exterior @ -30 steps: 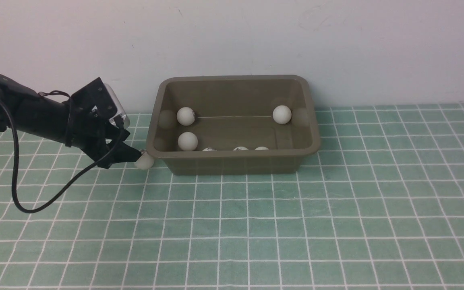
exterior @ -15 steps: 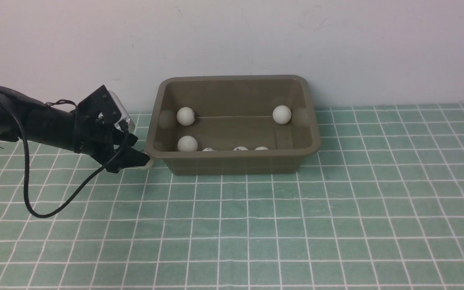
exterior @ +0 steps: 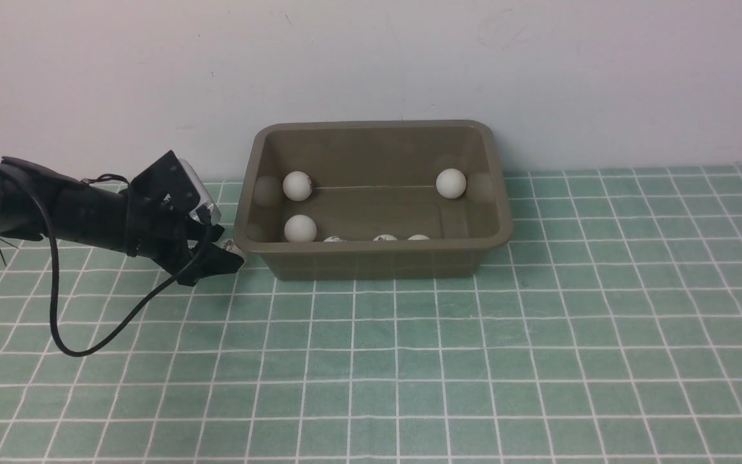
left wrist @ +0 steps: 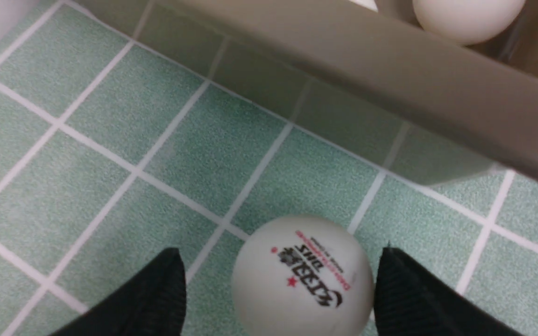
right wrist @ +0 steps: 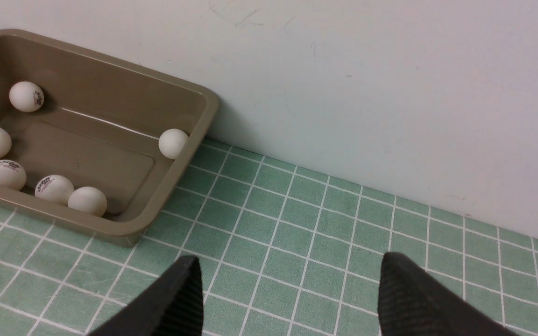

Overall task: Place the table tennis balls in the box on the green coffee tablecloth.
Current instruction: 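Reach for and grasp a ping pong ball on the table beside the basket, then drop the ball into the bin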

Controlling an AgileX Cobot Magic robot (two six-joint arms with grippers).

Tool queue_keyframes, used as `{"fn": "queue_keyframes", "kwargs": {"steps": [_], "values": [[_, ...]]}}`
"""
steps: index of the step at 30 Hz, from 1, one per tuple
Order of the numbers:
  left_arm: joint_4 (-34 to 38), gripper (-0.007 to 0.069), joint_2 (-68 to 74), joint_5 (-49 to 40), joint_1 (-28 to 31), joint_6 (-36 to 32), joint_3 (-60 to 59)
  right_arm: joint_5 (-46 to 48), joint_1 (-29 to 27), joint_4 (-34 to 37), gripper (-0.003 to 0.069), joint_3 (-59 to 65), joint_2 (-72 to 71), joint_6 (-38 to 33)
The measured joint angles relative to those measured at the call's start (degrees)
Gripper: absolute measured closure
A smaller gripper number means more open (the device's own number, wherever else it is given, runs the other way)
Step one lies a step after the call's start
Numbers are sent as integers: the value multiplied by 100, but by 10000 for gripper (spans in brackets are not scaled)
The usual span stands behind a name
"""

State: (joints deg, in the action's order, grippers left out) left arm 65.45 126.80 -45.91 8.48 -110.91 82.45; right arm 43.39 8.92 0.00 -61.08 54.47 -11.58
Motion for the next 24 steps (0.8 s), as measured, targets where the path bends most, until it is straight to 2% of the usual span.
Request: {"fn": "queue_keyframes", "kwargs": {"steps": [4, 7, 13, 19, 22, 24], "values": [[52, 164, 6, 0, 0, 0, 0, 0, 0, 0, 198, 0, 0, 0], [83, 286, 6, 0, 0, 0, 0, 0, 0, 0, 198, 0, 0, 0], [57, 286, 0, 13, 22, 176, 0, 5, 0, 0, 198, 0, 0, 0], [-241, 286, -647, -142, 306, 1427, 0, 11, 0, 0, 198, 0, 0, 0], [10, 286, -1134, -419, 335, 1495, 0, 11, 0, 0, 198, 0, 0, 0], [318, 286, -1218, -528, 262, 1262, 0, 11, 0, 0, 198, 0, 0, 0]]}}
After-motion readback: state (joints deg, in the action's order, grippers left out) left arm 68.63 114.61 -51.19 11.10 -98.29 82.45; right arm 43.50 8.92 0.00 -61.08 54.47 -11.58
